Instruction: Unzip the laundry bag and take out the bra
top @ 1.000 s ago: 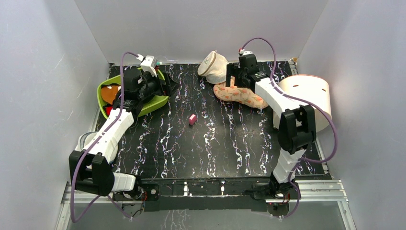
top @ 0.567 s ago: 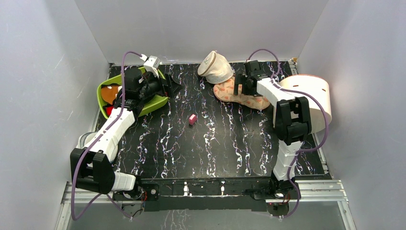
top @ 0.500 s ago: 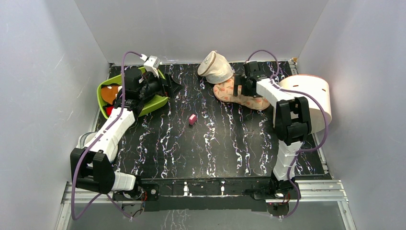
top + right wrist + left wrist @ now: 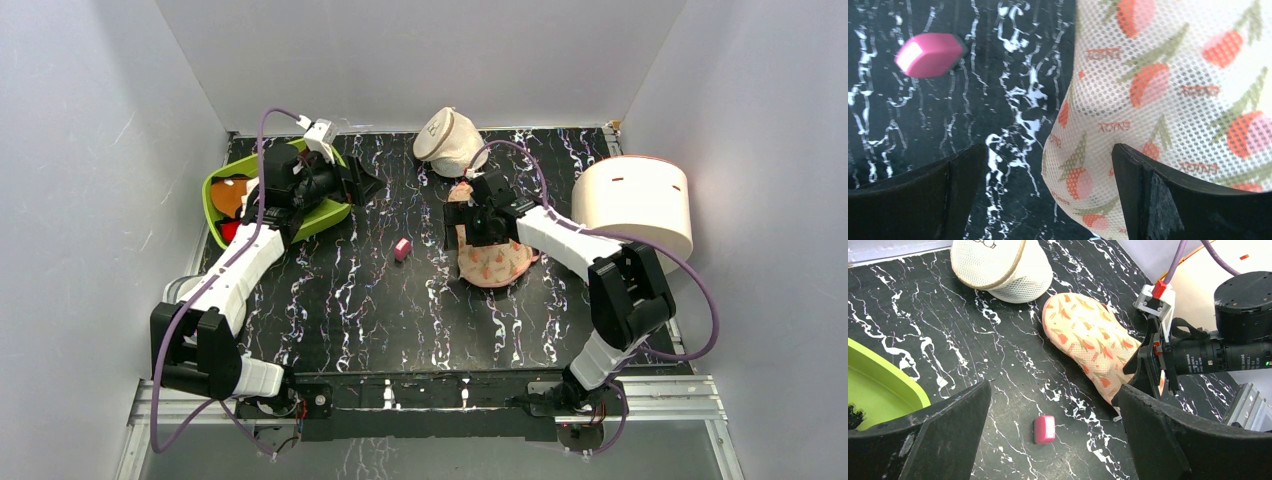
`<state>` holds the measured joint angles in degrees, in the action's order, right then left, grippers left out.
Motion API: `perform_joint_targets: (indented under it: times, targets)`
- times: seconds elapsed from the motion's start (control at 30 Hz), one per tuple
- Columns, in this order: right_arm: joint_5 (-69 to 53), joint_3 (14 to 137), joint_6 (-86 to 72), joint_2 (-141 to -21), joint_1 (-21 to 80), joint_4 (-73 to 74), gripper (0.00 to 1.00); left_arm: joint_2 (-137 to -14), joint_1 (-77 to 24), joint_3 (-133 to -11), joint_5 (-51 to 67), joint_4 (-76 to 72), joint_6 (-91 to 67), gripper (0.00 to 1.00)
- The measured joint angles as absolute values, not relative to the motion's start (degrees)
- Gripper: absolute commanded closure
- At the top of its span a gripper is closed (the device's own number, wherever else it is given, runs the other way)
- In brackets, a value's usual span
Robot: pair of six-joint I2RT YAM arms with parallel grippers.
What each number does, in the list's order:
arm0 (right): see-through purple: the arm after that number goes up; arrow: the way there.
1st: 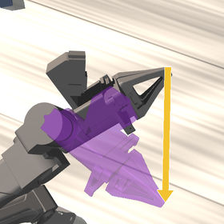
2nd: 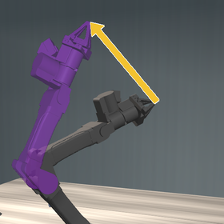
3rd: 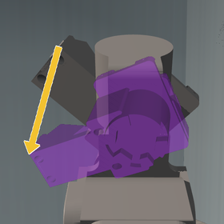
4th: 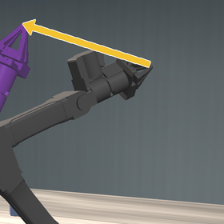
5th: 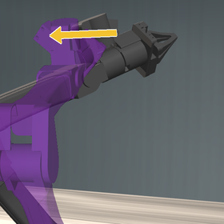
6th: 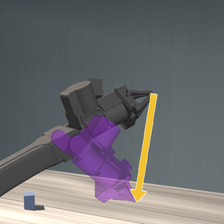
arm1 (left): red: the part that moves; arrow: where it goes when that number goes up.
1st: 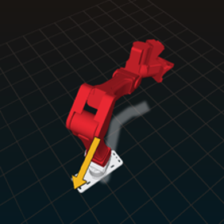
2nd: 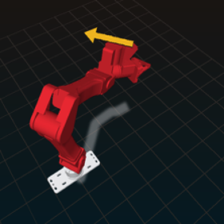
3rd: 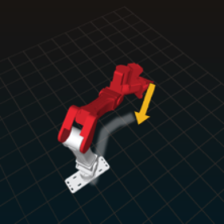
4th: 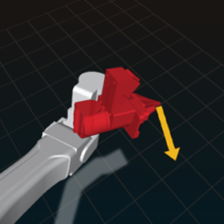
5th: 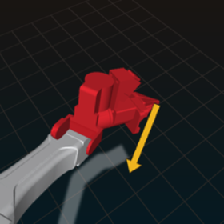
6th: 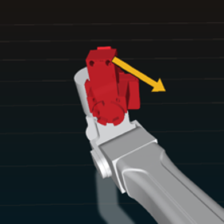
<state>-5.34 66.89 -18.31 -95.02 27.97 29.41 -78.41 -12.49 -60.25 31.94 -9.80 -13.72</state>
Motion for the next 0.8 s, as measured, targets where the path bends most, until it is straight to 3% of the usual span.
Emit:
perform_joint_targets:
  times: [0.23, 0.67, 0.73, 0.8]
  targets:
    - [-7.29, 66.89, -20.6, -95.29, 29.85, 27.81, 0.02, -78.46, -14.44, -59.99, 30.96, -9.21, -12.27, 0.02]
    - [7.99, 77.28, -22.79, -101.38, 27.94, 24.58, 0.02, -78.39, -15.4, -59.99, 30.46, -8.1, -10.63, 0.02]
    - [8.49, 79.15, -22.7, -104.75, 28.01, 23.86, 0.06, -78.39, -15.4, -60.01, 30.48, -8.08, -10.63, 0.02]
    - [8.47, 79.4, -22.63, -108.09, 28.01, 23.42, 0.19, -78.39, -15.49, -60.01, 30.52, -8.01, -10.63, 0.02]
